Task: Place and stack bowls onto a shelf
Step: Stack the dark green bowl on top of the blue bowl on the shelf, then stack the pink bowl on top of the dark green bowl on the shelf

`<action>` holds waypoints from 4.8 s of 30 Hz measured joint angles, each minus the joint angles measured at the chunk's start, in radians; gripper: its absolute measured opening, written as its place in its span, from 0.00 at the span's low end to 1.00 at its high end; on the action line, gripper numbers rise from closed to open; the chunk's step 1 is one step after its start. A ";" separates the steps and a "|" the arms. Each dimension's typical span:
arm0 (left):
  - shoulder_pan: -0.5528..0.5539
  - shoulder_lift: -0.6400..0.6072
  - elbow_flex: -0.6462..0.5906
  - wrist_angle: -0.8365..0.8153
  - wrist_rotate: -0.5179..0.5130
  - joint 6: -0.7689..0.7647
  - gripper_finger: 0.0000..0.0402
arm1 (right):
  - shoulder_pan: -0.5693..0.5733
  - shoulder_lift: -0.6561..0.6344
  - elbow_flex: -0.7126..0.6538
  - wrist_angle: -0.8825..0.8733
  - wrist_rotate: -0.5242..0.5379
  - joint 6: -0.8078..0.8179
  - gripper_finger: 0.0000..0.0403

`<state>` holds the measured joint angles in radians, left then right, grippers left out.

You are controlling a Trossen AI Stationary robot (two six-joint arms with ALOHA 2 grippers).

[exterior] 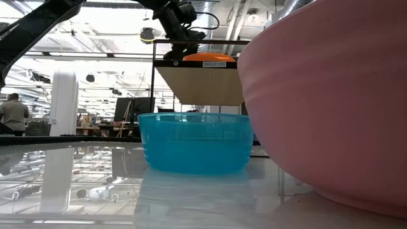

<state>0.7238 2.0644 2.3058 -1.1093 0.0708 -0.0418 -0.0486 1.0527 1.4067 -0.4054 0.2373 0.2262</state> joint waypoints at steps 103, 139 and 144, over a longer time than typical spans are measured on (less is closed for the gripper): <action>-0.071 -0.902 -1.294 1.290 0.024 -0.120 0.00 | -0.578 0.371 -0.188 0.310 -0.375 -0.194 0.04; -0.412 -0.903 -1.293 0.936 0.337 -0.119 0.23 | -0.494 0.052 -0.083 -0.001 -0.463 -0.224 0.22; -0.552 -0.903 -1.293 0.868 0.257 -0.190 0.35 | -0.441 -0.044 -0.081 -0.308 -0.465 -0.183 0.40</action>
<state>0.1721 1.1618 1.0126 -0.2413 0.3277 -0.2313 -0.4893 1.0083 1.3254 -0.7133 -0.2276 0.0434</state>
